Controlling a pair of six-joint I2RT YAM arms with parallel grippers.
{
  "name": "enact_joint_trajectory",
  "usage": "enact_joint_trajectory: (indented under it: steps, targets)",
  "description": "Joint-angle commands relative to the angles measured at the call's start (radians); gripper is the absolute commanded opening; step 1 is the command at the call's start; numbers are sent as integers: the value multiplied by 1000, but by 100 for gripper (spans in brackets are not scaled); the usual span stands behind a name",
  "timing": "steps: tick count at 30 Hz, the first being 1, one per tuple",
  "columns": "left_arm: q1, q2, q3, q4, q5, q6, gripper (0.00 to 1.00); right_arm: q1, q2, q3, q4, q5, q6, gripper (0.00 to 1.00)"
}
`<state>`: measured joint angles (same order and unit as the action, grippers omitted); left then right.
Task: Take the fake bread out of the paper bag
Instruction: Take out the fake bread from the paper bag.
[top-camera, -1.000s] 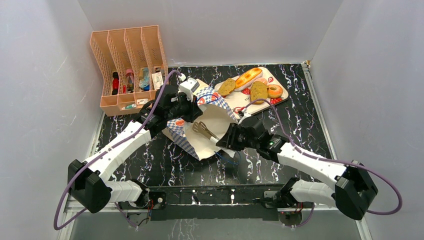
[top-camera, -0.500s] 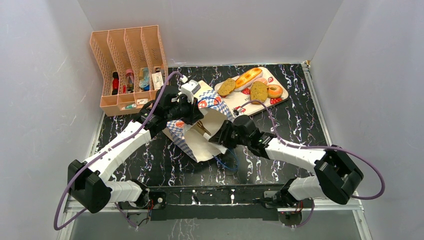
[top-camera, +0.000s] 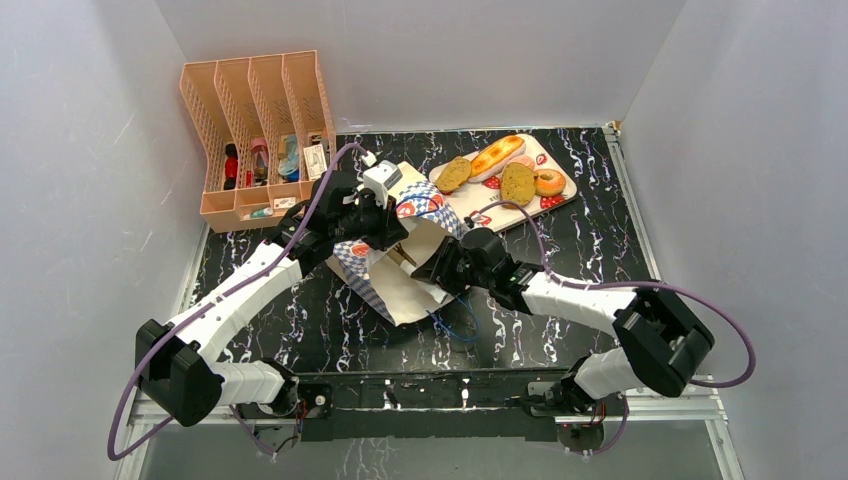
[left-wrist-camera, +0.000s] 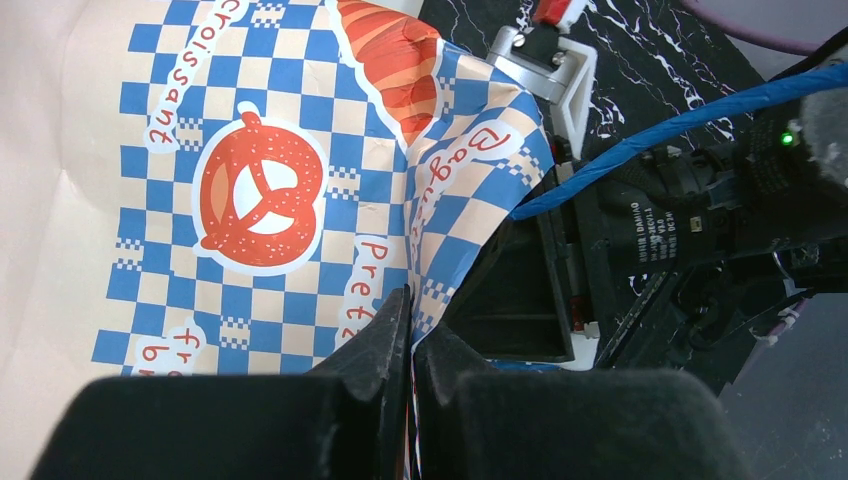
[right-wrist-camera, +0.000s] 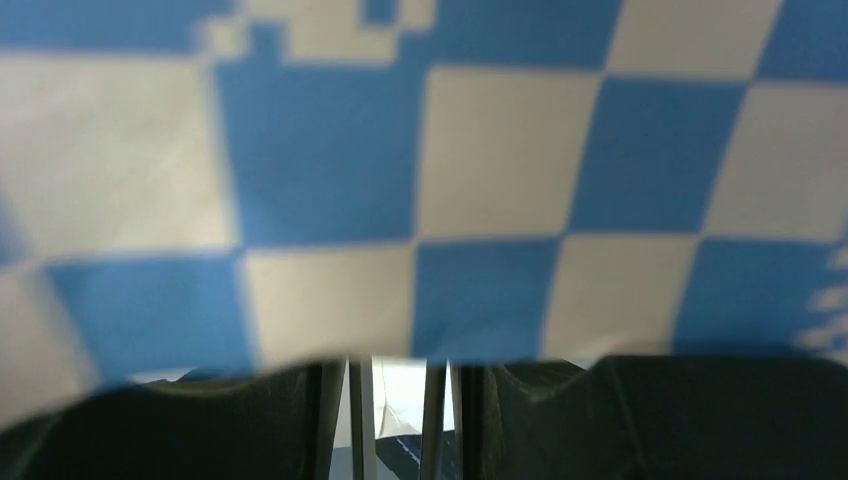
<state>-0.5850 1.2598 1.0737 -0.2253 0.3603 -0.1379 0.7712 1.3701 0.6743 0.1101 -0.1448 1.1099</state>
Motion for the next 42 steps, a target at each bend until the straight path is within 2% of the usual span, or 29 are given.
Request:
enact_joint_trajectory:
  steps: [1,8,10,14,18,28,34,39,42]
  targets:
    - [-5,-28,37,-2,46,3,0,3,45,70,98,2,23,36]
    - [-5,-27,36,1,65,6,0,0,110,121,82,-9,26,34]
    - [-4,-28,35,0,67,6,0,-1,131,134,81,-19,32,28]
    - [-5,-42,25,4,64,8,0,-5,153,142,92,-34,47,9]
    - [-4,-60,12,1,50,9,0,-7,157,149,91,-38,50,0]
    - [-4,-99,-12,-1,-40,16,0,-15,105,137,75,-46,41,0]
    - [-4,-107,-24,20,-32,6,0,-15,121,144,59,-53,29,0]
    - [-4,-95,-21,36,30,-18,0,-16,195,201,58,-99,23,28]
    - [-5,-86,-14,31,52,-25,0,-16,235,236,71,-113,22,37]
